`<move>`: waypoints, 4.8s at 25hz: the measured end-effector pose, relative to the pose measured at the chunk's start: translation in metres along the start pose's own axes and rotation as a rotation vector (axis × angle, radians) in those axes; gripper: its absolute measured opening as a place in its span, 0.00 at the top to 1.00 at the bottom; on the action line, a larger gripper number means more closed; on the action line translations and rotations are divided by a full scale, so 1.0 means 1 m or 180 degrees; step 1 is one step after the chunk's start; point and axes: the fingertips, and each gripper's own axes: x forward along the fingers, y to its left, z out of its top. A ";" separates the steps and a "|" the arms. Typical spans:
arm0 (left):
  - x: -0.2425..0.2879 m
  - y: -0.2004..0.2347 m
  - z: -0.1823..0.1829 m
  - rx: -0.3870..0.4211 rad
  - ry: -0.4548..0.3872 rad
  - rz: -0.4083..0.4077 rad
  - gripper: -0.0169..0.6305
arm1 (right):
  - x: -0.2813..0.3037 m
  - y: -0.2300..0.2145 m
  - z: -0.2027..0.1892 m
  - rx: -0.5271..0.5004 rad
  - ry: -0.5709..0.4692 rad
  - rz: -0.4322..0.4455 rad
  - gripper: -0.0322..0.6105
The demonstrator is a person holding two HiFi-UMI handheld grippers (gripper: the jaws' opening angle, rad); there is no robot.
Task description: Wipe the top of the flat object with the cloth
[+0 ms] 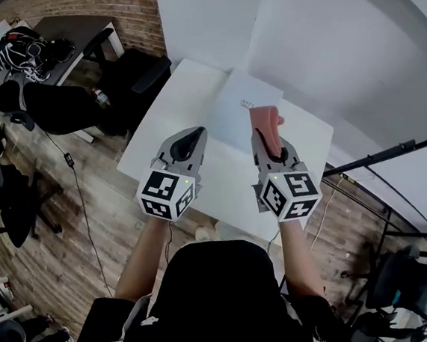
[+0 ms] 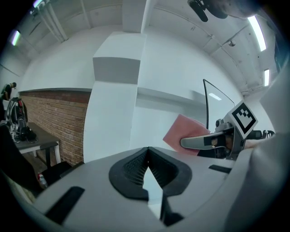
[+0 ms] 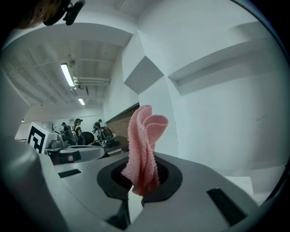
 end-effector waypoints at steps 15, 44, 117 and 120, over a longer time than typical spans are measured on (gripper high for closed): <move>0.083 0.022 -0.060 -0.0114 0.0464 -0.0095 0.96 | 0.052 -0.078 -0.036 0.0202 0.0360 -0.0118 0.88; 0.192 0.048 -0.228 0.0124 0.1632 -0.0658 0.72 | 0.126 -0.155 -0.169 0.0605 0.0997 -0.0156 0.88; 0.212 0.040 -0.273 0.0483 0.2324 -0.1090 0.46 | 0.168 -0.213 -0.236 -0.0699 0.2371 -0.0090 0.88; 0.211 0.040 -0.273 0.0510 0.2334 -0.1073 0.46 | 0.176 -0.206 -0.237 -0.0703 0.2422 -0.0042 0.88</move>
